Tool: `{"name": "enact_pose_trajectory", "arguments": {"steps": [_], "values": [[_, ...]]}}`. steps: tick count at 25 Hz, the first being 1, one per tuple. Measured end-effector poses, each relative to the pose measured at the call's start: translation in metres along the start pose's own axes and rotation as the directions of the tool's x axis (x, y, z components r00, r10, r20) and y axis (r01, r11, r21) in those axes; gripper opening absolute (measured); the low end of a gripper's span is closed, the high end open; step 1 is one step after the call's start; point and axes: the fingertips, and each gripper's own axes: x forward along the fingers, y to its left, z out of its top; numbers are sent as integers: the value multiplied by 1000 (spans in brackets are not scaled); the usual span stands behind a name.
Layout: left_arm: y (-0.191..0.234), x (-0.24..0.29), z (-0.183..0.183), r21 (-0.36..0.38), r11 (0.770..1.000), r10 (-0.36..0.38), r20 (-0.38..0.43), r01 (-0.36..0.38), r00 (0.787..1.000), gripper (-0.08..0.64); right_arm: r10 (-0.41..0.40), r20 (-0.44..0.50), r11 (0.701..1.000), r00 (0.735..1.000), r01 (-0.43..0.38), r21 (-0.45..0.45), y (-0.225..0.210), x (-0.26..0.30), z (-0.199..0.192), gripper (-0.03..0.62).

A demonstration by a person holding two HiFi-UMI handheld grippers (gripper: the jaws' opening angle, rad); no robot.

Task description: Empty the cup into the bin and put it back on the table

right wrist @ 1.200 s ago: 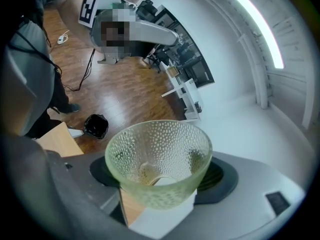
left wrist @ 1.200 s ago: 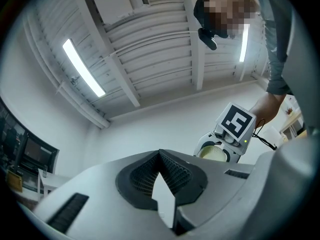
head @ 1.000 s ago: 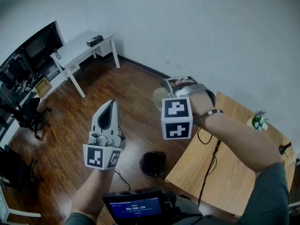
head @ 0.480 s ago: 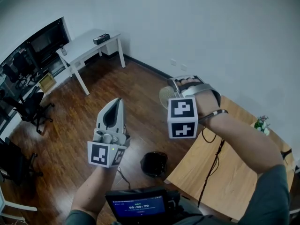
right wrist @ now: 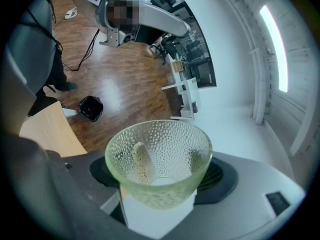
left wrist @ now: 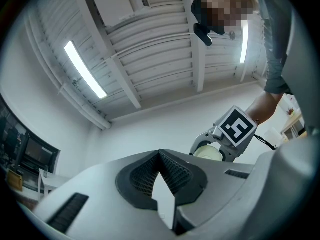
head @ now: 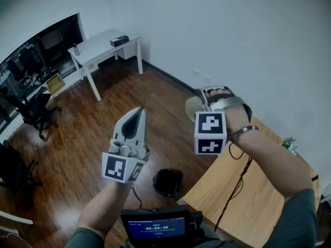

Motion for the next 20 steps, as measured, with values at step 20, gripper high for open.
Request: {"name": "enact_pose_trajectory", "arguments": {"steps": [20], "values": [[5,-4,-1,-4,1000,-5,-6,5,1000,0,-12,-38,999,999,11,-38,-1,1,2,399]]}}
